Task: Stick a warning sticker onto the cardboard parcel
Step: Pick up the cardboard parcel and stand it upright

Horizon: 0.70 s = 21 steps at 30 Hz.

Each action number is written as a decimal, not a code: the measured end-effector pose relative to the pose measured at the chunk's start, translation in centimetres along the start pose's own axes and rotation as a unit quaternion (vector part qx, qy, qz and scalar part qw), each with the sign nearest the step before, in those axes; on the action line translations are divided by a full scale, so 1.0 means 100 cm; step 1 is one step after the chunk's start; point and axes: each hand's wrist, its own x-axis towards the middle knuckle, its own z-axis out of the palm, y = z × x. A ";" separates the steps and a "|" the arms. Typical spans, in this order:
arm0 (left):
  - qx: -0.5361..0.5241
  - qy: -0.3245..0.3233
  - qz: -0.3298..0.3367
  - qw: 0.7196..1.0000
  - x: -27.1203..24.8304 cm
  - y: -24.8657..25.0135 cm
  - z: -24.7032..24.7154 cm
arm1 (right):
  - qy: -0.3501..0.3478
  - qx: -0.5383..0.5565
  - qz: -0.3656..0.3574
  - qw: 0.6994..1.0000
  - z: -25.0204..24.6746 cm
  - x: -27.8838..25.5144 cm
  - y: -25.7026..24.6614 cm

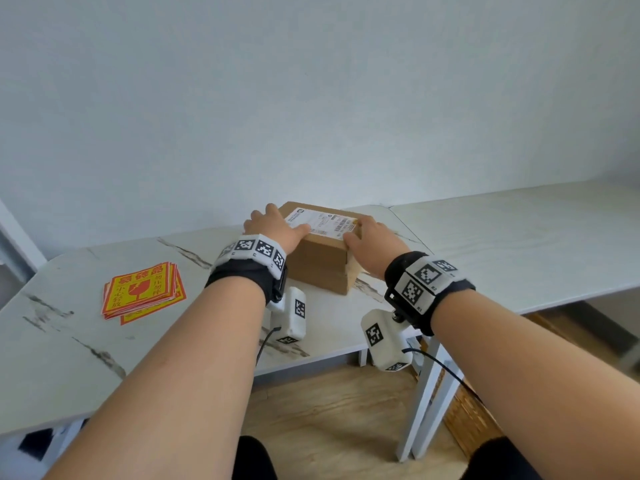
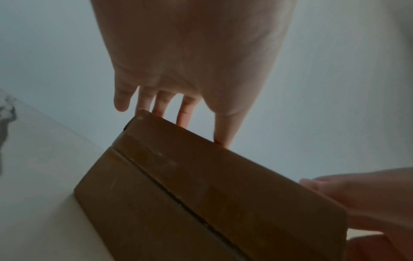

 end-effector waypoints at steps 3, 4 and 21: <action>0.043 0.042 -0.005 0.998 -0.007 0.005 0.000 | 0.008 0.012 0.012 1.000 -0.003 0.004 0.003; 0.049 0.055 -0.006 0.997 -0.010 0.005 0.000 | 0.007 0.017 0.017 1.000 -0.005 0.006 0.005; 0.075 -0.056 0.023 0.995 0.005 0.019 0.005 | 0.004 0.076 0.145 0.987 -0.016 0.019 0.010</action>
